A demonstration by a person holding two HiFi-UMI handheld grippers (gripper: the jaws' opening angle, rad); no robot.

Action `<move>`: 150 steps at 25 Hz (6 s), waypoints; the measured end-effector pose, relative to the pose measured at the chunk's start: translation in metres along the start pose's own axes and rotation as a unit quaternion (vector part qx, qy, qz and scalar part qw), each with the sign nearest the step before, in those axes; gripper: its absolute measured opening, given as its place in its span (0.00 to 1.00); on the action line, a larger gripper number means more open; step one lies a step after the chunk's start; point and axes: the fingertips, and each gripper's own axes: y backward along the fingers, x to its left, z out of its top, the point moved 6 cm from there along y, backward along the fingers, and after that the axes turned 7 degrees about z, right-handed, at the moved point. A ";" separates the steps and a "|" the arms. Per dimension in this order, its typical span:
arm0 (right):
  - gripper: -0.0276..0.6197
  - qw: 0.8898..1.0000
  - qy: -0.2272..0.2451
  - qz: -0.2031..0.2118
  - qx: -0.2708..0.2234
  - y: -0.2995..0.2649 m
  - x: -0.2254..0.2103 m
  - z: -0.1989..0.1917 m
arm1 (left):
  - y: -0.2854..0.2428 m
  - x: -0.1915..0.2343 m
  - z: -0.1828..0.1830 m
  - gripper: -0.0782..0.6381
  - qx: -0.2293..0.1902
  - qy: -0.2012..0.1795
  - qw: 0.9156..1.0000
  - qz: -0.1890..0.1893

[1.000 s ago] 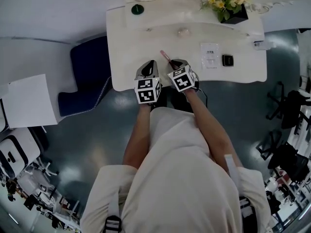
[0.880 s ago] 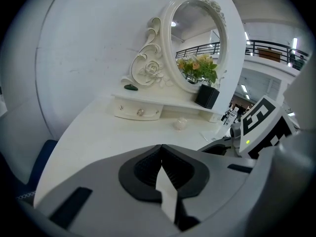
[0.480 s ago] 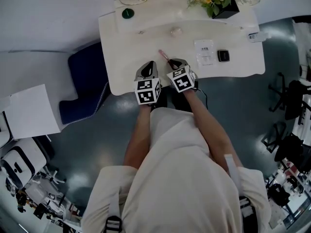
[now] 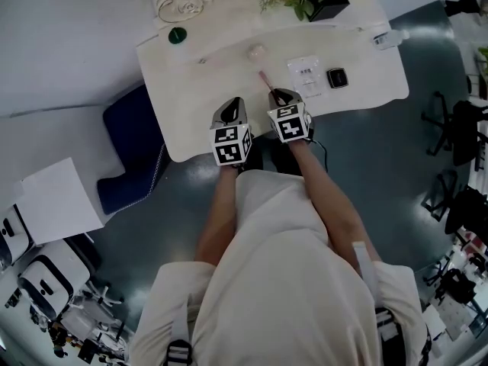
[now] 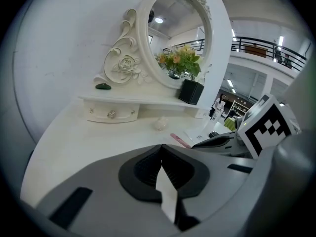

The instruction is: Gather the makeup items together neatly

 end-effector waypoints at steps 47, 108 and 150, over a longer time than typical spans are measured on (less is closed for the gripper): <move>0.12 0.990 -0.014 0.009 -0.138 0.045 -0.031 0.039 | -0.015 -0.016 0.017 0.13 -0.008 -0.003 1.000 0.003; 0.11 0.984 0.036 -0.003 -0.172 0.070 -0.050 0.027 | -0.132 -0.013 0.067 0.29 -0.024 -0.179 0.980 -0.088; 0.11 0.981 0.043 0.039 -0.185 0.077 -0.055 0.019 | -0.114 -0.017 0.034 0.34 0.024 -0.146 0.989 -0.018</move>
